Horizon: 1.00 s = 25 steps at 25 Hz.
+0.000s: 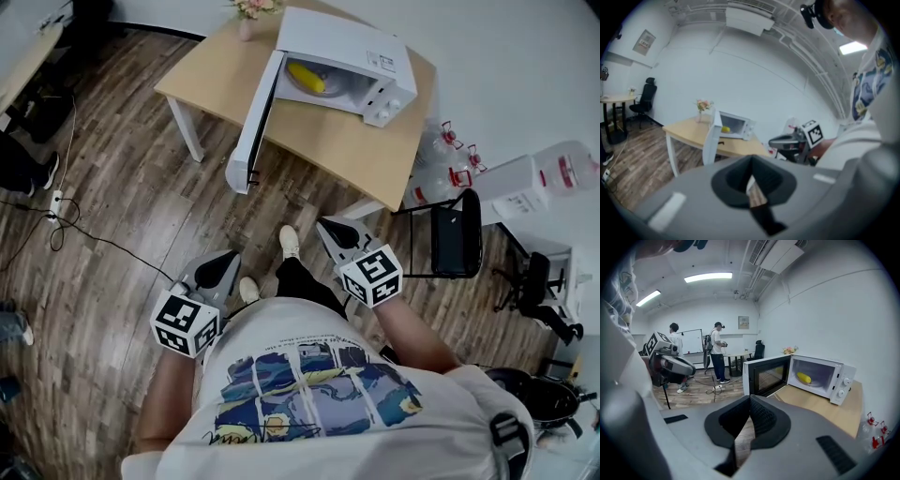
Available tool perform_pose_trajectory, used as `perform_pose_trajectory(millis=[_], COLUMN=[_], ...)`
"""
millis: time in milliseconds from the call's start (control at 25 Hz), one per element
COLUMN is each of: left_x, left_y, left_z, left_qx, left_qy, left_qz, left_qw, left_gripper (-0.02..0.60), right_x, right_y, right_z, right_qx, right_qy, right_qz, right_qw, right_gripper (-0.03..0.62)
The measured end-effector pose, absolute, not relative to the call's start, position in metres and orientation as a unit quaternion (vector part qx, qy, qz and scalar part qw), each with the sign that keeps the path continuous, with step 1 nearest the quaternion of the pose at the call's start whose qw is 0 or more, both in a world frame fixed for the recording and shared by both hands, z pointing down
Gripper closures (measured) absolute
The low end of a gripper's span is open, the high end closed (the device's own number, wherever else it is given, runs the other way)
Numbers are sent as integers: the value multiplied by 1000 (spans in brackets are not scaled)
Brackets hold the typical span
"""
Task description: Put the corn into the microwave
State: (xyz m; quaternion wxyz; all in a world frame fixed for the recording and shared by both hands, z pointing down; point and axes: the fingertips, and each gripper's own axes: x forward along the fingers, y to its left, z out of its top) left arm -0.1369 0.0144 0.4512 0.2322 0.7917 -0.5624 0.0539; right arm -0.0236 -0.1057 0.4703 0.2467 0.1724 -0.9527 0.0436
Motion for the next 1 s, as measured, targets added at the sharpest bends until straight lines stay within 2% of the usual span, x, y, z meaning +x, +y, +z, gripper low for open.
perform_pose_trajectory(millis=[600, 1000], left_x=[-86, 41], left_y=[-24, -88], left_z=[454, 437], left_qx=[791, 820], left_qy=[-559, -519], left_qz=[70, 86], left_qw=[240, 226], left_gripper=[572, 572], right_x=[18, 134], right_y=[-125, -164], right_z=[457, 460], right_qx=[151, 165], right_qy=[-960, -953], right_qz=[31, 44], right_qw=[234, 251], right_gripper=[585, 585])
